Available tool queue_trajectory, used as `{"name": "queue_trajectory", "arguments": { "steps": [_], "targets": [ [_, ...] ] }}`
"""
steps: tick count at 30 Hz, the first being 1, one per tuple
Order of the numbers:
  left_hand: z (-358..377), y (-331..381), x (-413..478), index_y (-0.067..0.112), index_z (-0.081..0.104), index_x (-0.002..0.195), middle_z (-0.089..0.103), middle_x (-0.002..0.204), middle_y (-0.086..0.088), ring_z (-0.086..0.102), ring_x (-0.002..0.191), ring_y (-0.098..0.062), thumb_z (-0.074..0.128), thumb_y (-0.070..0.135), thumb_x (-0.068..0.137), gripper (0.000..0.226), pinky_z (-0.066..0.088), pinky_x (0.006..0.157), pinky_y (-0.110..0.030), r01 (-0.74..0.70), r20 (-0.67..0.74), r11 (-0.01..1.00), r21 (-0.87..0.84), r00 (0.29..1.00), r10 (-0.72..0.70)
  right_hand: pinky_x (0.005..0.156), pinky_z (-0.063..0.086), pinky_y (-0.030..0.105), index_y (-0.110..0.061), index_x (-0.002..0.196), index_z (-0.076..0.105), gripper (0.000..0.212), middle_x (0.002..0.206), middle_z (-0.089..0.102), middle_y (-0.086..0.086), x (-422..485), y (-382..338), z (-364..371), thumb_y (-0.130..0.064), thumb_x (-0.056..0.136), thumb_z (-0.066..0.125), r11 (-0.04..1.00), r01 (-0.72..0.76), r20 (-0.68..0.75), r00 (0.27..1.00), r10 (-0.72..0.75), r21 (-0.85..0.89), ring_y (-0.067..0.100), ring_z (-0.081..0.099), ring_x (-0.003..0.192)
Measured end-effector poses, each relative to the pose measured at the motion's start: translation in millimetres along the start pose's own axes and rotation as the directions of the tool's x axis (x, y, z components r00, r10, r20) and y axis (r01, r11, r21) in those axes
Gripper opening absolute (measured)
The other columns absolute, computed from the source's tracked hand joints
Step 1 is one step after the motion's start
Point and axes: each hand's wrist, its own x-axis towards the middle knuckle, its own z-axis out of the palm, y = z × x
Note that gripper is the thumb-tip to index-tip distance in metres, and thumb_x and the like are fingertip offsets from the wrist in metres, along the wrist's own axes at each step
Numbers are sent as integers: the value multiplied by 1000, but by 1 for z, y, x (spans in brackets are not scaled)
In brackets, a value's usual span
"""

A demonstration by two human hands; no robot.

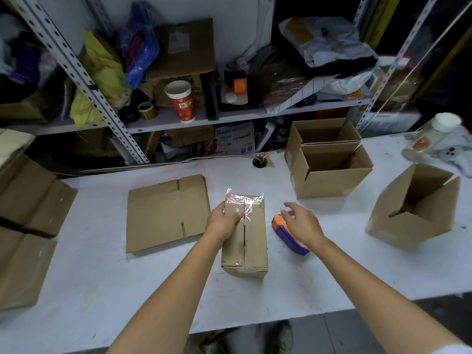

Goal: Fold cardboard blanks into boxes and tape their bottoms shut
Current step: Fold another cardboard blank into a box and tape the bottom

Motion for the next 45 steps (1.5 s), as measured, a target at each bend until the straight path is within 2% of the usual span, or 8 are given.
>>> {"name": "queue_trajectory", "arguments": {
  "steps": [2, 7, 16, 20, 24, 31, 35, 45],
  "targets": [
    [-2, 2, -5, 33, 63, 117, 70, 107, 3, 67, 99, -22, 70, 34, 87, 31, 55, 93, -42, 0, -2, 1000, 0, 1000, 0, 110, 40, 40, -25, 155, 33, 59, 151, 47, 2, -7, -28, -1, -49, 102, 45, 966, 25, 56, 998, -40, 256, 24, 51, 131],
    [-5, 5, -20, 45, 59, 102, 70, 101, 6, 67, 96, -20, 68, 26, 87, 26, 56, 91, -43, -63, -1, 998, -15, 998, 63, 111, 34, 38, -21, 161, 5, 70, 156, 38, 13, -13, -70, 23, -48, 104, 36, 983, 0, 196, 980, -37, 184, 33, 39, 141],
    [-45, 25, -38, 57, 48, 131, 62, 125, 16, 62, 115, -11, 73, 26, 85, 61, 55, 95, -43, -234, -10, 967, -101, 972, 234, 100, 53, 42, -30, 125, 62, 30, 117, 70, -10, -6, -89, 10, -43, 99, 52, 823, 51, 149, 975, -163, 566, 12, 65, 111],
    [-55, 43, -44, 34, 43, 147, 55, 132, 15, 52, 122, -9, 71, 31, 91, 63, 50, 93, -28, -267, -26, 956, -119, 964, 266, 97, 53, 31, -23, 132, 59, 37, 121, 68, -11, -14, -104, -4, -40, 99, 56, 802, 166, 64, 967, -246, 573, 11, 63, 115],
    [-63, 57, -44, 28, 56, 136, 64, 129, 8, 59, 118, -17, 61, 72, 78, 73, 49, 104, -43, -200, -51, 976, -88, 979, 196, 105, 44, 27, -30, 153, 36, 60, 138, 50, -19, -26, -115, -10, -39, 98, 59, 842, 274, 13, 949, -316, 465, 2, 48, 128],
    [-58, 47, -48, 31, 63, 123, 70, 116, 5, 65, 107, -17, 63, 44, 94, 32, 52, 99, -43, -204, -55, 964, -171, 979, 198, 108, 46, 36, -41, 142, 49, 59, 135, 59, -21, -32, -110, -4, -63, 87, 55, 807, 238, 55, 947, -316, 541, 1, 54, 125],
    [-51, 42, -54, 31, 58, 132, 67, 119, 9, 62, 109, -11, 64, 33, 95, 38, 51, 85, -28, -257, -39, 949, -182, 966, 254, 98, 52, 33, -46, 121, 59, 23, 120, 67, -17, -37, -115, -3, -40, 99, 53, 768, 147, 71, 968, -243, 623, 8, 62, 113],
    [-51, 44, -60, 31, 53, 133, 62, 120, 10, 58, 108, -12, 66, 40, 93, 43, 48, 87, -33, -283, -112, 948, -146, 957, 269, 97, 51, 28, -45, 123, 58, 25, 119, 66, -22, -44, -117, -5, -33, 101, 55, 750, 108, 121, 962, -244, 653, 6, 60, 116]
  ]
}}
